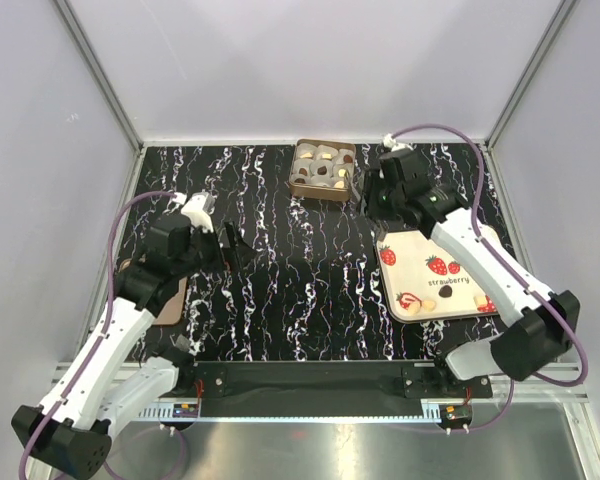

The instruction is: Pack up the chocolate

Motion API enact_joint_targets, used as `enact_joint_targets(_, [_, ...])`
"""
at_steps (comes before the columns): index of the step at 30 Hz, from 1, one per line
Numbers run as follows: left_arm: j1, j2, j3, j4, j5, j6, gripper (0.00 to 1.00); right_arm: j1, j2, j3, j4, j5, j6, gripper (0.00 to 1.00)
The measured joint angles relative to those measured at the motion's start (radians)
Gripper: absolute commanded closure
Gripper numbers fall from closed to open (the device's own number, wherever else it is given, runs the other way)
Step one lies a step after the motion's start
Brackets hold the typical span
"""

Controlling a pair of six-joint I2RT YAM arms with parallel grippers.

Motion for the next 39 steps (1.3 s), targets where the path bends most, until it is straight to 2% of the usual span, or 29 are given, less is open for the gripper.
enact_joint_targets(7, [0.000,-0.060,0.035,-0.006,-0.049,-0.006,0.01,0.041,-0.115,-0.269,0.027,-0.048,0.111,0.50])
enact_joint_targets(13, [0.000,-0.043,0.045,-0.017,-0.082,-0.032,0.01,0.125,-0.113,-0.394,0.094,-0.037,0.174,0.49])
enact_joint_targets(21, [0.000,-0.028,0.045,-0.046,-0.108,-0.056,0.01,0.263,0.024,-0.455,0.244,0.101,0.254,0.46])
enact_joint_targets(28, [0.000,-0.013,0.045,-0.043,-0.108,-0.066,0.01,0.415,0.200,-0.455,0.278,0.214,0.332,0.40])
enact_joint_targets(39, [0.000,-0.002,0.043,-0.041,-0.108,-0.076,0.01,0.461,0.227,-0.492,0.301,0.234,0.422,0.33])
